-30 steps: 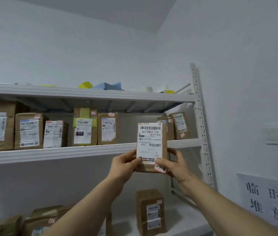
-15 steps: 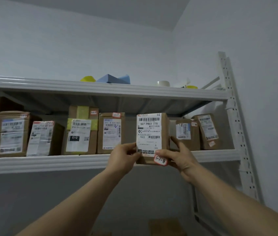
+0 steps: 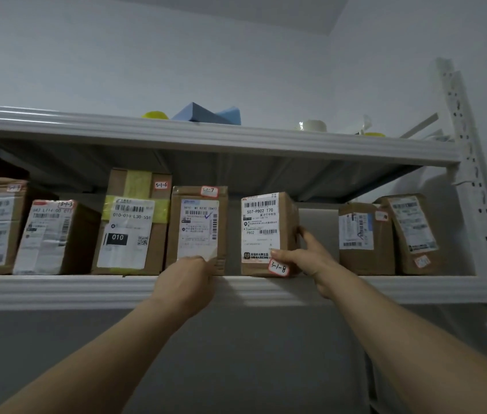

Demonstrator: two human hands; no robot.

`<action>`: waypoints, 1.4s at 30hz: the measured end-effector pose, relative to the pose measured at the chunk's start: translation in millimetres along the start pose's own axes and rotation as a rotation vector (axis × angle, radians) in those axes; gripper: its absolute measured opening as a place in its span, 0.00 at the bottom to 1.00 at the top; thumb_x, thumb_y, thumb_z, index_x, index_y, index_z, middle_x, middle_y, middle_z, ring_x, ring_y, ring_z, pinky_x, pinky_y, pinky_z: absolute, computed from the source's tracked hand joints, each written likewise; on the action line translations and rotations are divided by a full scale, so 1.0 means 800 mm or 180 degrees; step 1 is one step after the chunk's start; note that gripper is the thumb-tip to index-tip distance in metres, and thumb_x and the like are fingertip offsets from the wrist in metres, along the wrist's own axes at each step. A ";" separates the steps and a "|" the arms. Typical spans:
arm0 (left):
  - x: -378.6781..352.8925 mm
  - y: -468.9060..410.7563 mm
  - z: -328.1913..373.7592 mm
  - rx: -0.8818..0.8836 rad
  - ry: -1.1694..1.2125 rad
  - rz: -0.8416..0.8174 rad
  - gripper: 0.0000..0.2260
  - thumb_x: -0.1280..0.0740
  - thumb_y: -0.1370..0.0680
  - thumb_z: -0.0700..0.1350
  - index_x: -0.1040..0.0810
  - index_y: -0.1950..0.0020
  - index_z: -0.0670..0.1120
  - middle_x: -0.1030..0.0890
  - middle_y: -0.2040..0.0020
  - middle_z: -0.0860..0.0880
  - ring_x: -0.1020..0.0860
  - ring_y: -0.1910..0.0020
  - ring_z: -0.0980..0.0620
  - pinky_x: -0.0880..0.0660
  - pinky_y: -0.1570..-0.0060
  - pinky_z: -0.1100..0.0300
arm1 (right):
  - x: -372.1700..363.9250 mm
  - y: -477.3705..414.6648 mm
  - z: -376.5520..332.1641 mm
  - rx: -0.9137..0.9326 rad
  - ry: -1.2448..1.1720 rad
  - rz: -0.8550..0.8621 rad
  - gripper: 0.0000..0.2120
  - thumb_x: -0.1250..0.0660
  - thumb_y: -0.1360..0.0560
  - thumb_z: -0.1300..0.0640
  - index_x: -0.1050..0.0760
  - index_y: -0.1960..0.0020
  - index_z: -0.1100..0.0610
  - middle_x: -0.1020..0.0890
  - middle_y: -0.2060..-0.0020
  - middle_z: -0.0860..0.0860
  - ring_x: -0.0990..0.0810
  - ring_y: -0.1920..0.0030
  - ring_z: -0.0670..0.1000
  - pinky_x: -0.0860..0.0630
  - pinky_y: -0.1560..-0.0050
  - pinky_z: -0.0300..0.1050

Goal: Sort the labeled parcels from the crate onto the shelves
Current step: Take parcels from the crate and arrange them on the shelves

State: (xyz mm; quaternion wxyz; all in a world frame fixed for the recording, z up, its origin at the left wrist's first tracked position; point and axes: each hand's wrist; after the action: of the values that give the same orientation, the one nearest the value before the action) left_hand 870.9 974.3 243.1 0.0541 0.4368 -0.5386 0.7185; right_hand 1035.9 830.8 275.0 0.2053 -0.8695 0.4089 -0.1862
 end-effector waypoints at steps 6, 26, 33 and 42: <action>0.011 -0.005 0.009 -0.0021 -0.0140 -0.0205 0.13 0.39 0.26 0.42 0.17 0.48 0.52 0.20 0.51 0.49 0.22 0.51 0.45 0.26 0.57 0.58 | 0.005 -0.014 -0.007 -0.0244 0.0239 -0.0280 0.28 0.31 0.25 0.62 0.37 0.28 0.53 0.23 0.37 0.52 0.27 0.61 0.41 0.33 0.66 0.36; 0.021 -0.004 0.022 0.0179 -0.0189 -0.0262 0.15 0.38 0.26 0.41 0.17 0.44 0.52 0.19 0.46 0.48 0.22 0.48 0.45 0.23 0.50 0.57 | -0.034 -0.050 0.014 -0.0008 0.1435 -0.0113 0.17 0.36 0.23 0.62 0.32 0.35 0.62 0.24 0.38 0.55 0.24 0.43 0.51 0.30 0.52 0.39; 0.017 -0.001 0.020 0.0252 -0.0179 -0.0248 0.16 0.39 0.26 0.41 0.19 0.42 0.52 0.20 0.45 0.47 0.23 0.46 0.44 0.24 0.49 0.57 | -0.036 -0.047 0.021 0.0119 0.1944 -0.0244 0.24 0.39 0.20 0.58 0.43 0.29 0.64 0.28 0.33 0.57 0.28 0.35 0.57 0.33 0.44 0.41; -0.007 0.024 0.029 0.0047 -0.0406 -0.0047 0.16 0.38 0.26 0.41 0.24 0.38 0.45 0.24 0.40 0.45 0.25 0.41 0.43 0.28 0.45 0.54 | -0.011 0.058 0.078 0.0884 0.3422 0.0090 0.31 0.50 0.18 0.47 0.60 0.22 0.57 0.56 0.22 0.52 0.57 0.23 0.50 0.60 0.25 0.46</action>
State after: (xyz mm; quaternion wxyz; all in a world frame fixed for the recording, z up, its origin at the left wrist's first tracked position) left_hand 877.0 949.8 226.5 0.0218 0.4861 -0.5324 0.6927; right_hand 1031.8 823.9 197.0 0.0828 -0.6112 0.4394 -0.6531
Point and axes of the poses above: each hand's wrist, its own y-axis away from the middle knuckle, its own x-axis out of the back of the hand, z = x × y
